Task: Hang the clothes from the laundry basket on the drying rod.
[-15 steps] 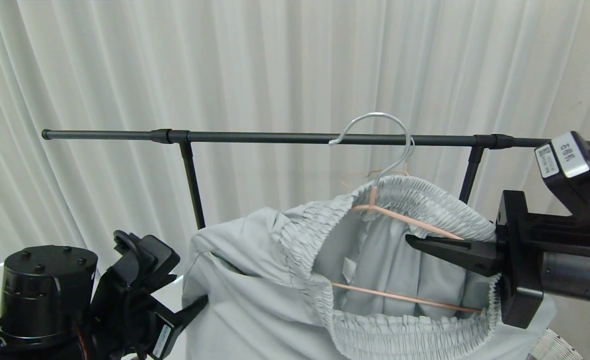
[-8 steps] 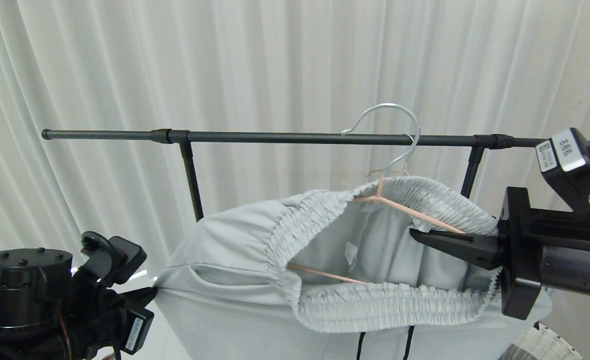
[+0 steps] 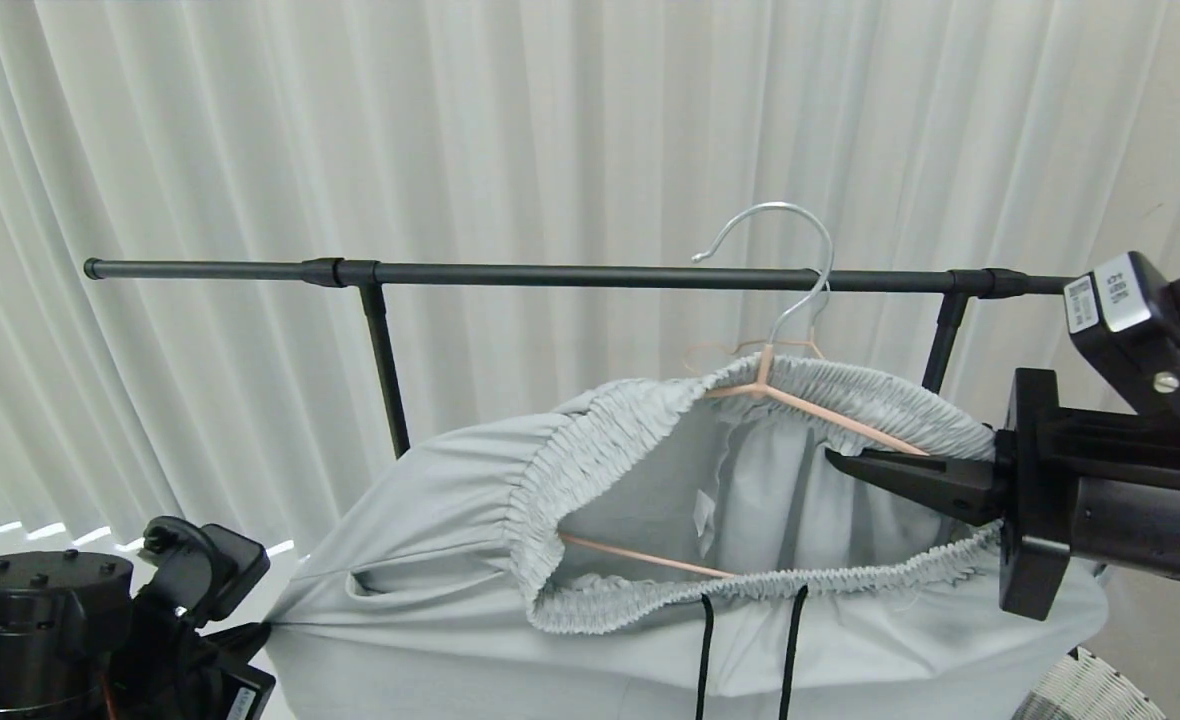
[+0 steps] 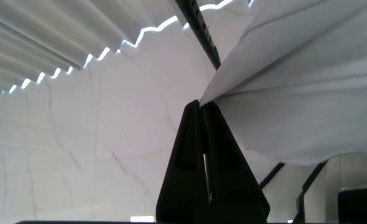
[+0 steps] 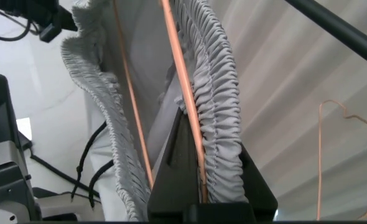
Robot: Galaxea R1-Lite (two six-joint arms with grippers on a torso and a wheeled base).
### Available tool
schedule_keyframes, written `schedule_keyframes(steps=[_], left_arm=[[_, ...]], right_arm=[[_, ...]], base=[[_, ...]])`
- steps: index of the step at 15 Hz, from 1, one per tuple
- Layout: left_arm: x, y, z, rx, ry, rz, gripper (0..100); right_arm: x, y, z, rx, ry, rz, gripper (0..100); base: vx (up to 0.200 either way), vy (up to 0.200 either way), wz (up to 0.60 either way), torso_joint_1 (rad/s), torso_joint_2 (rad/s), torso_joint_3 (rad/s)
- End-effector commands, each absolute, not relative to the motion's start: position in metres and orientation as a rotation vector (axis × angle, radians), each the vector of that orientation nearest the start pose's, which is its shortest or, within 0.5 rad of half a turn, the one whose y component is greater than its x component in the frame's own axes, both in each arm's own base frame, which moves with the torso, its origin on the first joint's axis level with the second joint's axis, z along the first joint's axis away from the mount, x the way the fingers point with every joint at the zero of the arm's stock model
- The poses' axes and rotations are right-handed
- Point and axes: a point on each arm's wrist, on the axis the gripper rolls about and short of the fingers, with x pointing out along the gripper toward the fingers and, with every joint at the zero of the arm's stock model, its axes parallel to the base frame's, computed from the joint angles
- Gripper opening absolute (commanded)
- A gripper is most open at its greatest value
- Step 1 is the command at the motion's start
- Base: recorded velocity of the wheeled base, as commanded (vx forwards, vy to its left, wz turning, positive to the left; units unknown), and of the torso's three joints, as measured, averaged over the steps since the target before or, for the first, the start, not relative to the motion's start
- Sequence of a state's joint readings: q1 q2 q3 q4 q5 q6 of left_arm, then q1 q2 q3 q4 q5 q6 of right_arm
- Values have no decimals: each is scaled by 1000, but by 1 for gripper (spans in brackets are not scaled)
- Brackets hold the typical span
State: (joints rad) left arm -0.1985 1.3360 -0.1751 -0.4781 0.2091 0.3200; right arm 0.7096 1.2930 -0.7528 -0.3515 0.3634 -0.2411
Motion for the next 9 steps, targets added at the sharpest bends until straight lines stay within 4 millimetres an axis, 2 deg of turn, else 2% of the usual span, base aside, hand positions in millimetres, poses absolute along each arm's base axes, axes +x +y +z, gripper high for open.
schedule_keyframes(steps=[1,2,9], left_arm=[[143,-28,100,451,630,-116,0],[143,-30,104,450,601,-129,100],[124,-33,129,404,401,-207,100]], right_arm=[[153,141,243,-252,74,1082,0],[154,141,241,-250,87,1067,0],[168,149,237,-152,186,935,0]], base=[[0,0,0,0,0,0],[0,0,0,0,0,0],[0,0,0,0,0,0]])
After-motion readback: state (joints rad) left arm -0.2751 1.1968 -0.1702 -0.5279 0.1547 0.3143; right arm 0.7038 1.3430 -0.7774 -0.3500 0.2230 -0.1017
